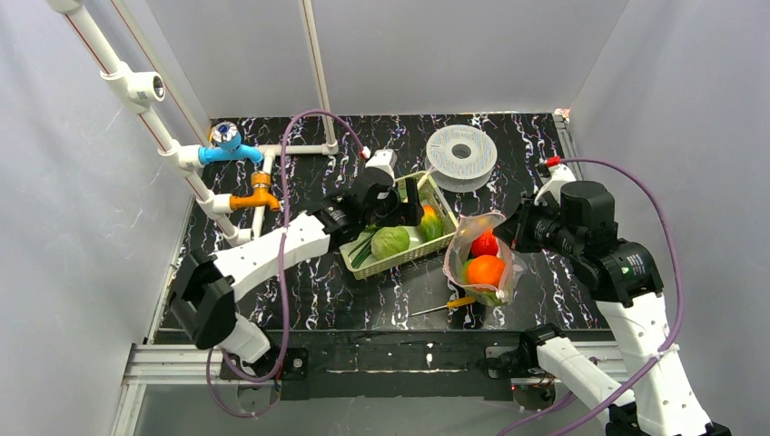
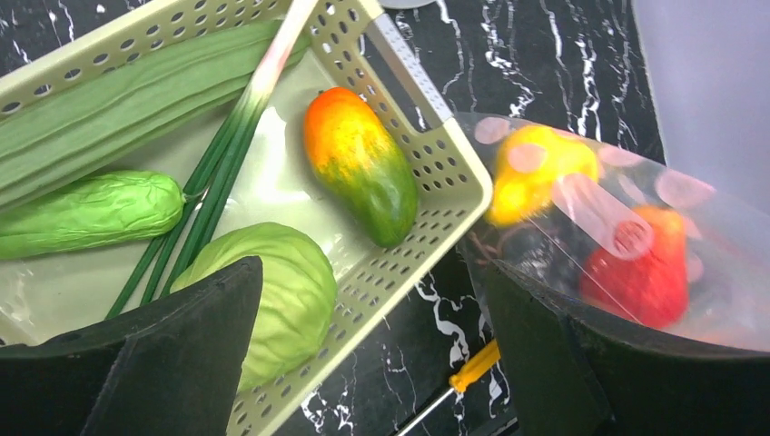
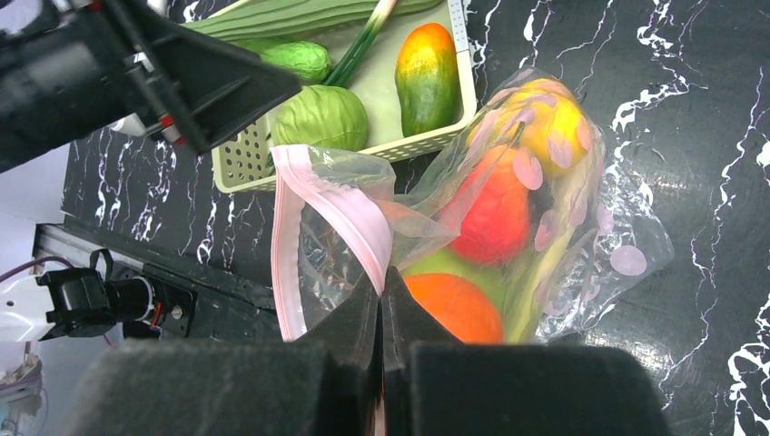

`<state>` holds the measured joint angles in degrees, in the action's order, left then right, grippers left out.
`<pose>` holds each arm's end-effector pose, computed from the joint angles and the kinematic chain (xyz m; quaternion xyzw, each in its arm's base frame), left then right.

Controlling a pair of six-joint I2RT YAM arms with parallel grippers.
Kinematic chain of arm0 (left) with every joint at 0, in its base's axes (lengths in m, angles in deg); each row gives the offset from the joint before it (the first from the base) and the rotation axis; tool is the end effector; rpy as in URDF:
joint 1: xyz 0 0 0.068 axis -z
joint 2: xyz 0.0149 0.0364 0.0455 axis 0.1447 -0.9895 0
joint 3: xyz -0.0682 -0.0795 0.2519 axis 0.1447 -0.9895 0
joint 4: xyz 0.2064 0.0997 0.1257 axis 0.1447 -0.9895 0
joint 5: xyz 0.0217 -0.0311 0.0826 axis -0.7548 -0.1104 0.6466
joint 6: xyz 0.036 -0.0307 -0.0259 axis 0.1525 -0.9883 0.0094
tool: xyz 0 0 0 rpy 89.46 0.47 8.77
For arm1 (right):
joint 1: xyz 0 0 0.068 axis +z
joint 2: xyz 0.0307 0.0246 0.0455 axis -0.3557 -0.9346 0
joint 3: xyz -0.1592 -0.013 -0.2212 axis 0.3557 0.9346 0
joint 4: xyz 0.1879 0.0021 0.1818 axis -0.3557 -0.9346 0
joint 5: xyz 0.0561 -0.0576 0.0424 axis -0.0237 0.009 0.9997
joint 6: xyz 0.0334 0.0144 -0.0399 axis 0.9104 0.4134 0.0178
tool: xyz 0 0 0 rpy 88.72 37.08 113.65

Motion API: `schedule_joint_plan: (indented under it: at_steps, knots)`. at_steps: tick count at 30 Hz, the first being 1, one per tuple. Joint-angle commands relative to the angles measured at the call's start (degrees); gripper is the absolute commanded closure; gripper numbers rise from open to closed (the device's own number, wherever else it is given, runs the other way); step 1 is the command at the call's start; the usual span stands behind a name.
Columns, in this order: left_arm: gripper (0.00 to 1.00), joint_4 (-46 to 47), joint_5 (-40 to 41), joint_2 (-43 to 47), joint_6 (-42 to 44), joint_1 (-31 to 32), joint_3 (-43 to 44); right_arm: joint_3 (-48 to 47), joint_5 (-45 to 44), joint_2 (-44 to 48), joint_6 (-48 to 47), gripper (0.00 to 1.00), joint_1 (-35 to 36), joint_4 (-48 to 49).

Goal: Place the food in the zip-top bag and seal the zipper
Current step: Pick up the fake fruit from the bin.

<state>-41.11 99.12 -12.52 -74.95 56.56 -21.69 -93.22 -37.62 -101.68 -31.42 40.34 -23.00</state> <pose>0.2358 -0.2551 0.3104 0.0509 0.8428 -0.2990 0.4447 0.1180 0.0469 0.3989 -0.0105 0.8647 0.2327 0.4450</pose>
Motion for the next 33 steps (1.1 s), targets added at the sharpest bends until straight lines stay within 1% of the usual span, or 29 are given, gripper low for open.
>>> schedule_joint_plan:
  at_steps: [1, 3, 7, 13, 18, 24, 33]
  knots:
    - [0.12, 2.5, -3.0, -3.4, -5.5, -2.7, 2.7, -0.8, -0.1, 1.0, 0.1, 0.99, 0.0, 2.2]
    - [0.13, 3.5, -4.3, -5.8, -6.5, -3.6, 3.6, -0.4, -0.2, 1.1, -0.2, 0.99, 0.0, 2.3]
    - [0.16, 1.7, -5.5, -11.1, -7.6, -4.7, 7.5, 0.2, 0.1, 1.4, -0.2, 0.99, -0.1, 2.6]
    - [0.23, 1.3, -3.6, -18.0, -8.3, -5.1, 11.8, 1.0, -0.4, 1.7, -0.6, 0.99, -0.1, 3.1]
    - [0.31, 4.9, -7.1, -22.5, -10.0, -5.4, 13.0, 1.2, -1.3, 2.0, -1.2, 0.99, -0.1, 3.0]
    - [0.32, 7.2, -12.7, -27.4, -13.6, -5.3, 14.4, 2.0, -1.1, 2.4, -1.1, 0.99, -0.1, 3.5]
    - [0.31, 7.2, -13.9, -32.7, -15.7, -4.8, 15.4, 2.8, -1.0, 3.0, -0.9, 0.99, -0.1, 4.0]
